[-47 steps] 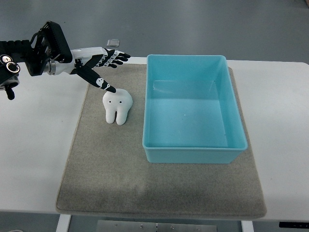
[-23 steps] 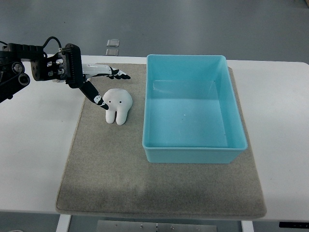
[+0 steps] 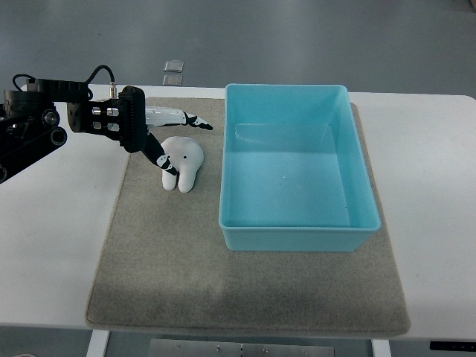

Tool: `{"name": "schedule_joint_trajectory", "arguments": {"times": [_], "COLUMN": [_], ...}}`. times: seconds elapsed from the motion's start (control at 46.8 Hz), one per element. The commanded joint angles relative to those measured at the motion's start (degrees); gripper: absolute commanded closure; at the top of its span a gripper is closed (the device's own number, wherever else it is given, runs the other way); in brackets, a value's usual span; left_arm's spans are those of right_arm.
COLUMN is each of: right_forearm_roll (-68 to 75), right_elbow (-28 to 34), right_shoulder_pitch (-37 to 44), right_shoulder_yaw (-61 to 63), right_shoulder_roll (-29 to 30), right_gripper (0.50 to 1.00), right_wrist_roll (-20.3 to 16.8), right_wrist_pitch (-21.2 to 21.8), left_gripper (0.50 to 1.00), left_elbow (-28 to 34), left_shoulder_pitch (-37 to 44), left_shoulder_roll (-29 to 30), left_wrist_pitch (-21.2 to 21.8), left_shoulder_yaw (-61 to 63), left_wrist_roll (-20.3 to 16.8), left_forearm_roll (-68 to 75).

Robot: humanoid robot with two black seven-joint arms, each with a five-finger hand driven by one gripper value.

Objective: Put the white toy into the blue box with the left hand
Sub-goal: 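Lower the left hand onto the tooth toy and close fingers around it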

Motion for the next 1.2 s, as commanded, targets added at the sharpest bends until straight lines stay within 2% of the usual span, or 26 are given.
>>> {"name": "schedule_joint_trajectory", "arguments": {"times": [0.0, 0.235, 0.364, 0.449, 0.513, 0.556, 0.642, 0.706, 0.834, 0.92, 0.984, 1.027, 1.176], "right_forearm_roll": [0.0, 0.0, 0.0, 0.0, 0.0, 0.0, 0.0, 0.0, 0.0, 0.0, 0.0, 0.0, 0.0], "right_elbow": [0.0, 0.0, 0.0, 0.0, 0.0, 0.0, 0.0, 0.0, 0.0, 0.0, 0.0, 0.0, 0.0], "right_shoulder_pitch": [0.0, 0.0, 0.0, 0.0, 0.0, 0.0, 0.0, 0.0, 0.0, 0.0, 0.0, 0.0, 0.0], "right_shoulder_yaw": [0.0, 0.0, 0.0, 0.0, 0.0, 0.0, 0.0, 0.0, 0.0, 0.0, 0.0, 0.0, 0.0], "right_shoulder_roll": [0.0, 0.0, 0.0, 0.0, 0.0, 0.0, 0.0, 0.0, 0.0, 0.0, 0.0, 0.0, 0.0], "right_gripper": [0.564, 0.564, 0.564, 0.564, 0.564, 0.564, 0.564, 0.564, 0.564, 0.564, 0.564, 0.564, 0.564], "right_wrist_roll": [0.0, 0.0, 0.0, 0.0, 0.0, 0.0, 0.0, 0.0, 0.0, 0.0, 0.0, 0.0, 0.0], "right_wrist_pitch": [0.0, 0.0, 0.0, 0.0, 0.0, 0.0, -0.1, -0.1, 0.0, 0.0, 0.0, 0.0, -0.1], "left_gripper": [0.51, 0.512, 0.531, 0.596, 0.609, 0.634, 0.647, 0.675, 0.688, 0.724, 0.788, 0.804, 0.919], "left_elbow": [0.0, 0.2, 0.6, 0.6, 0.5, 0.5, 0.5, 0.5, 0.5, 0.5, 0.6, 0.6, 0.6], "left_shoulder_pitch": [-0.2, -0.1, -0.2, -0.2, -0.1, -0.1, -0.1, -0.1, -0.1, 0.0, -0.1, -0.1, -0.2], "left_shoulder_roll": [0.0, 0.0, -0.1, -0.1, -0.1, -0.1, -0.1, -0.2, -0.2, -0.2, -0.2, -0.2, -0.1], "left_wrist_pitch": [-0.1, 0.0, 0.6, 0.7, 0.7, 0.7, 0.6, 0.6, 0.5, 0.3, 0.3, 0.3, 0.2], "left_shoulder_yaw": [1.7, 2.4, 2.3, 2.3, 2.4, 2.4, 2.4, 2.4, 2.4, 2.4, 2.4, 2.4, 2.4], "left_wrist_roll": [0.0, 0.1, 0.1, 0.1, 0.1, 0.1, 0.1, 0.1, 0.1, 0.1, 0.1, 0.1, 0.0], "left_forearm_roll": [0.1, -0.1, 0.0, 0.2, 0.2, 0.2, 0.2, 0.3, 0.3, 0.3, 0.3, 0.3, 0.3]}}
